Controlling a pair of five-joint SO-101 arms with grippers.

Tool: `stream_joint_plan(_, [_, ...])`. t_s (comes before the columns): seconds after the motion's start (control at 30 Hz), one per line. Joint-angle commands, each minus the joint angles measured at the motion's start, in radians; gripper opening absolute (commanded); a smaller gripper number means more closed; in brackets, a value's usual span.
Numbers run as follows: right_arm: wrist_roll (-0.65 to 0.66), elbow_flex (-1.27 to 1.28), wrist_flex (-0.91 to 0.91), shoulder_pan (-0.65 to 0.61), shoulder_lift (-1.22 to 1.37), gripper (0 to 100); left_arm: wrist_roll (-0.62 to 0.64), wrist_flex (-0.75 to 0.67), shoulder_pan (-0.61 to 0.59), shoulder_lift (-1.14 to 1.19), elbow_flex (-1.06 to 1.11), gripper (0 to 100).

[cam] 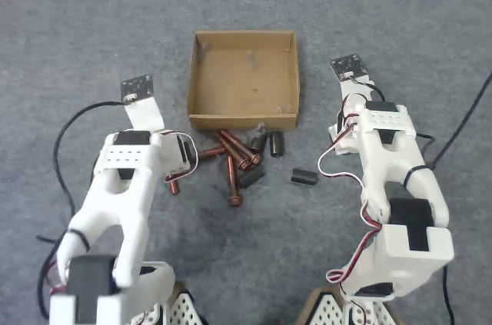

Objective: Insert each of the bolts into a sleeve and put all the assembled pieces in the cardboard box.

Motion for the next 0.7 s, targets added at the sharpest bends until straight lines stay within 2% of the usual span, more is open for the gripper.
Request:
stream_joint_plan(0.0, [0.015,-0.005,0.01,-0.005,-0.007,0.6,0.017,-0.06,-0.048,0.046,-0.022,15])
stream_joint_plan(0.13, [0.015,-0.005,0.01,-0.007,-0.007,0.6,0.014,-0.06,-0.118,0.06,-0.044,15])
stream_joint_plan(0.37, [0.015,-0.005,0.01,-0.007,-0.007,0.6,0.014,-0.058,-0.097,0.06,-0.042,15])
stream_joint_plan(0.53, [0.017,-0.005,0.01,-0.007,-0.007,0.6,0.015,-0.057,-0.12,0.06,-0.047,15])
stream_joint_plan(0.67, [0.017,-0.005,0.01,-0.007,-0.007,0.6,0.015,0.005,-0.167,0.02,-0.064,15])
